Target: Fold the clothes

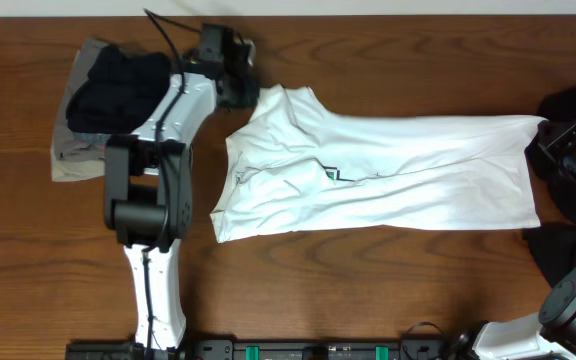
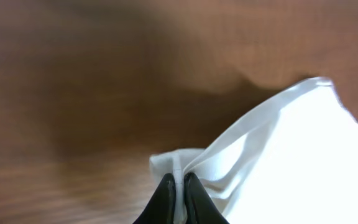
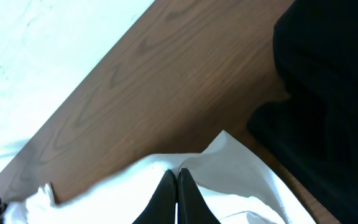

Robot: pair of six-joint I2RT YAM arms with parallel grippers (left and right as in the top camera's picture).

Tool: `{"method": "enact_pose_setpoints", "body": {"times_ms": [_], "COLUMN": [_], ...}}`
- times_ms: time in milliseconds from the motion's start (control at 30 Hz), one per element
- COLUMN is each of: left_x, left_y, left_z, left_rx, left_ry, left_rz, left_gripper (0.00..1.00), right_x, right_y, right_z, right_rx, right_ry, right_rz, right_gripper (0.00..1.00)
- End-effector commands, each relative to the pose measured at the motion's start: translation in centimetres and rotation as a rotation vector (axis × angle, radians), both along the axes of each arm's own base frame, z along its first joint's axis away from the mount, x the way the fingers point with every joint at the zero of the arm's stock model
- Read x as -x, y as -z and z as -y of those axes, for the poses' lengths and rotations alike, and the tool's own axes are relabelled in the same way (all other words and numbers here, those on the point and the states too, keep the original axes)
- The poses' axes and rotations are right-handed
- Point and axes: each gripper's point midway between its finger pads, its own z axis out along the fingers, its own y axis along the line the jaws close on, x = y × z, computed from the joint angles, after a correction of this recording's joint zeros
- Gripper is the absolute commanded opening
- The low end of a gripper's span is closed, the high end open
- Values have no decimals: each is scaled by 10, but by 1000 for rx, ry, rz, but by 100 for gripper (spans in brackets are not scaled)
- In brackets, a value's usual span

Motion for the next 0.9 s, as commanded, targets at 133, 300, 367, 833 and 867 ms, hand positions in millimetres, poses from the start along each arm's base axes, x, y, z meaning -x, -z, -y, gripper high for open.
{"method": "enact_pose_setpoints", "body": {"times_ms": [133,300,367,833,867], "left_x": [-17,-16,-16,-33,-33], "left_y": [-47,-47,-47,-57,-54], "left_z": [-28,-28,-28,18,23], "left_rx": [-39,-40,-40,72,79], "left_ry": [-64,-64,-64,-13,-13], "left_rz": [102,100,100,194,189], "left_gripper": [9,38,44,61,61], "right_x": [2,2,3,3,3], "right_y": [-5,-5,-5,-4,-4], "right_z": [4,4,3,3,3], "right_rx": [19,18,16,16,15], "right_ry": [5,5,4,4,4], "right_rz": [9,9,6,6,4], "right_gripper": [1,1,1,1,1]}}
